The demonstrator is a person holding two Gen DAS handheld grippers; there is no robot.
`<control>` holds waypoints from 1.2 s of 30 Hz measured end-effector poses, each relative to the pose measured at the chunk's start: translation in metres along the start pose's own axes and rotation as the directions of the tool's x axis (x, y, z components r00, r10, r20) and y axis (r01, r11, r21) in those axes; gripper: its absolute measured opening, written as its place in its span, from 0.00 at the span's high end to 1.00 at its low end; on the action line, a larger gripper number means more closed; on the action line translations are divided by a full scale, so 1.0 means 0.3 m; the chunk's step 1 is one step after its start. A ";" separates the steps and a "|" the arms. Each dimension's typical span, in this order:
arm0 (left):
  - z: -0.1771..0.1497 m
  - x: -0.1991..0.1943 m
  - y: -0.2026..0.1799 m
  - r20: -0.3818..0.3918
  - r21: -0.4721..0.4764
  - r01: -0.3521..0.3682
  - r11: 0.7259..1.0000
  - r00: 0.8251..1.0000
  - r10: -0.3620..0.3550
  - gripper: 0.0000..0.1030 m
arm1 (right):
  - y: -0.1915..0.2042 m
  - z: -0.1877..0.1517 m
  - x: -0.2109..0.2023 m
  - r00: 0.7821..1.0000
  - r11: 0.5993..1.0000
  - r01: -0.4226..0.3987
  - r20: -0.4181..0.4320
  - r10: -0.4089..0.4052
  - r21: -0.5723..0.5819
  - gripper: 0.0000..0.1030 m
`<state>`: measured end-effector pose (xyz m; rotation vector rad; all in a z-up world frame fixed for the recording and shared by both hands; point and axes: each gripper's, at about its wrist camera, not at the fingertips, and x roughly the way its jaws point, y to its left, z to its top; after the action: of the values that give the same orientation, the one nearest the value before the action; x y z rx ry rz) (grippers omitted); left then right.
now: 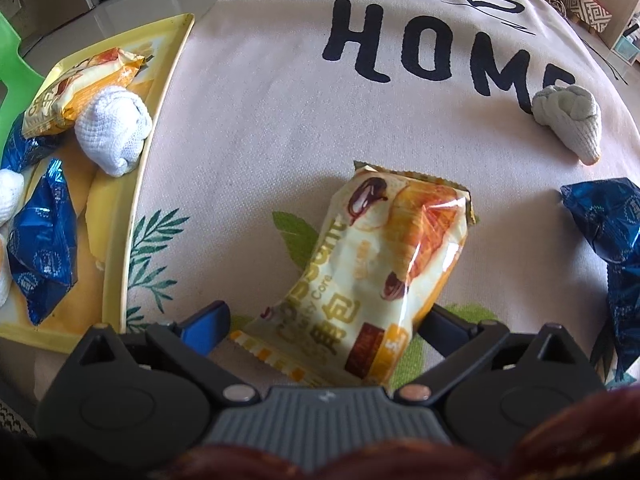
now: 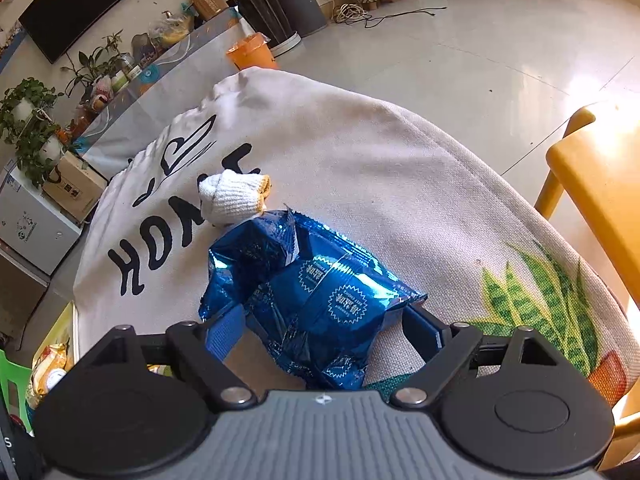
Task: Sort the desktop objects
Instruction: 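Move the left tool toward a croissant packet while the right approaches a blue foil packet, then close the left gripper on the croissant packet while the right closes on the blue packet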
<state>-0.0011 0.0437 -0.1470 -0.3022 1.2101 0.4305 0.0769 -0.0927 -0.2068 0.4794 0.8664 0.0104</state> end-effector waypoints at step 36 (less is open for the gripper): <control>-0.126 -0.100 0.047 -0.002 0.019 0.042 0.999 0.999 -0.042 0.00 | 0.044 -0.061 -0.040 0.972 0.986 -0.160 -0.165 0.167 0.054 0.10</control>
<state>-0.0477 0.0346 -0.1310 -0.3108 1.2071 0.3824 0.0580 -0.0760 -0.2027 0.5931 0.9932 0.1874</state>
